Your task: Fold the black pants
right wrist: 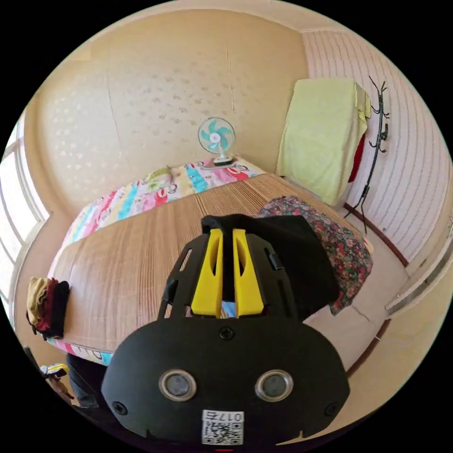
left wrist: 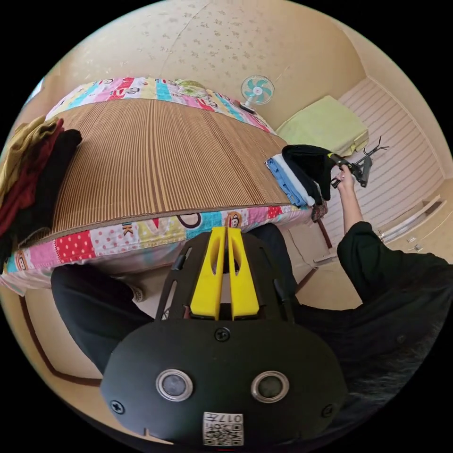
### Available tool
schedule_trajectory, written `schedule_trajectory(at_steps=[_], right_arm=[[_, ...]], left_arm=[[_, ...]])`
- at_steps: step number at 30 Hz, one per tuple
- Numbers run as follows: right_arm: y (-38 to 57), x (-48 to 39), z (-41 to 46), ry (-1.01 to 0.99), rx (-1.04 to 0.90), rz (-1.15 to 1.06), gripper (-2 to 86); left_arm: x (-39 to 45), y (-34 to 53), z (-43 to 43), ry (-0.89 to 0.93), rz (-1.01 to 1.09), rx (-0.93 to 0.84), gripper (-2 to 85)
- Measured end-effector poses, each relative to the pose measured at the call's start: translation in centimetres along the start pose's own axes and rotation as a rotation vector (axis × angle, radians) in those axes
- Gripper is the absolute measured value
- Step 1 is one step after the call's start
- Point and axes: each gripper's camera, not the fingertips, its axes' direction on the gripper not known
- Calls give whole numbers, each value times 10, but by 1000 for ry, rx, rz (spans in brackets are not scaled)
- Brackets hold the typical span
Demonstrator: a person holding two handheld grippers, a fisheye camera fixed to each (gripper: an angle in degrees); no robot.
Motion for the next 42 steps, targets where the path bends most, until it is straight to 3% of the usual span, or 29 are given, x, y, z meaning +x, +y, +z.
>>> schedule_trajectory(at_steps=[7,10,15,20,23,25,28,30,35,39,42], right_arm=[[-78,-155,-55,-822,144,-155,21],[-91,-195,-75,-1184,246,-102,21],[-99,-216,-65,-1445,308,24,21],[-6,-229,7,-1457,70,-35,24],[118,-249,45,-1336,-192,-168,26],[239,-276,59,-1155,-407,-297,30],[348,-283,64,-1220,-521,-198,35],[377,-284,72,-1156,-589,-134,42],[363,-322,102,-647,-755,-235,101],[328,-446,130,-182,-719,-428,95],[330,-558,165,107,-791,-696,69]], left_arm=[[-31,2,-40,-14,-77,102,-10],[-37,-2,-54,-21,-80,136,-10],[-52,-5,-72,-29,-106,150,-10],[-81,5,-86,-36,-181,162,-7],[-99,11,-91,-29,-227,167,6],[-109,12,-94,-31,-253,173,33],[-124,6,-91,-7,-288,153,75],[-131,-1,-87,12,-295,147,87],[-137,-30,-72,64,-257,125,91],[-132,-30,-79,67,-249,164,88],[-133,-10,-92,52,-274,212,79]])
